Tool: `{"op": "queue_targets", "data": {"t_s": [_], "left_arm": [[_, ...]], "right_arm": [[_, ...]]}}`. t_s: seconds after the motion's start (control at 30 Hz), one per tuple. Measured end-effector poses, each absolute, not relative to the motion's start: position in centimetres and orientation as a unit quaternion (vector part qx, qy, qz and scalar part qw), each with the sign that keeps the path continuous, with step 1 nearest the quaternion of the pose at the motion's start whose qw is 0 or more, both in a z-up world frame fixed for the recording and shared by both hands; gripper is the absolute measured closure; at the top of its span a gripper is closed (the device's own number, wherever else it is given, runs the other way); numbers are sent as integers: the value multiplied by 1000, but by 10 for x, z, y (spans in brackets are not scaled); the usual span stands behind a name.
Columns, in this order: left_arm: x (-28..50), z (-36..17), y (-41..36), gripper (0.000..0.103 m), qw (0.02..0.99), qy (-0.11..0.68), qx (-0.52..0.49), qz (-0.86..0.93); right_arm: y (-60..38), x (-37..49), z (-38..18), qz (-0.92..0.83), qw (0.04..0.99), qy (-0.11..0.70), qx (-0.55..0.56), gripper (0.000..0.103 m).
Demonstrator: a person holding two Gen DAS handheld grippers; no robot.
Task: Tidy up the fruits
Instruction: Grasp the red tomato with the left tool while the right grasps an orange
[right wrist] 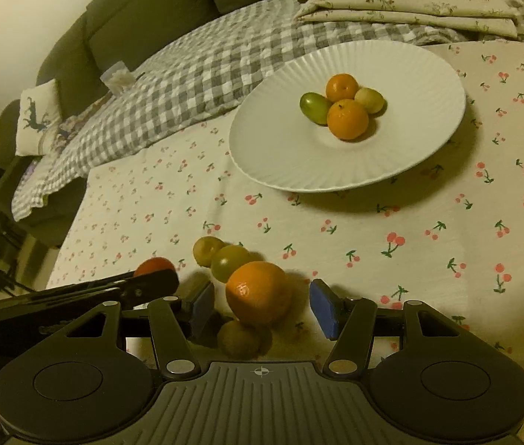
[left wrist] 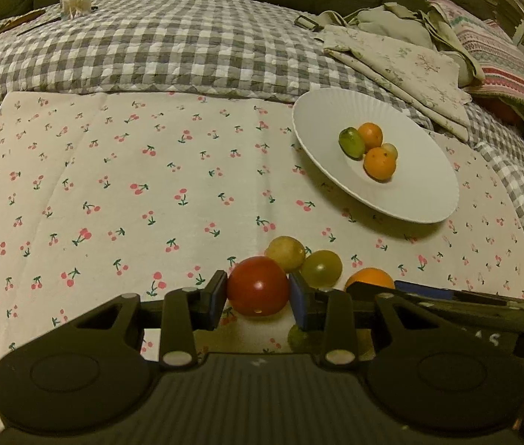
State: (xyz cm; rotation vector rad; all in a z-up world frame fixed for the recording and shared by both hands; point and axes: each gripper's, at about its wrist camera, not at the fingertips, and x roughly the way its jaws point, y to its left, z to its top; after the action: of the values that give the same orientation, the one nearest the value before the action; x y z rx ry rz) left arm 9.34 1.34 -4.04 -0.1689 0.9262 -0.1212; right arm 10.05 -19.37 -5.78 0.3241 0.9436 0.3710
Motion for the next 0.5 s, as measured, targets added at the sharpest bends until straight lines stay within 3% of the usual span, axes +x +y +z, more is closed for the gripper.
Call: {"op": "queue_targets", "data": {"t_s": [0.07,0.1,0.5], "left_arm": [[93,-40,13,69,889,446,-83,-59],[92,-40,13,69,890,445,-83,-60],[91,-36,10,69,896,435,-72,-56]], "right_arm": [[-191,101,-59,179,864,446,150,49],[-190,101,-59,179,865,445,147,64],[-187,96,-44,167,877,432,125,65]]}}
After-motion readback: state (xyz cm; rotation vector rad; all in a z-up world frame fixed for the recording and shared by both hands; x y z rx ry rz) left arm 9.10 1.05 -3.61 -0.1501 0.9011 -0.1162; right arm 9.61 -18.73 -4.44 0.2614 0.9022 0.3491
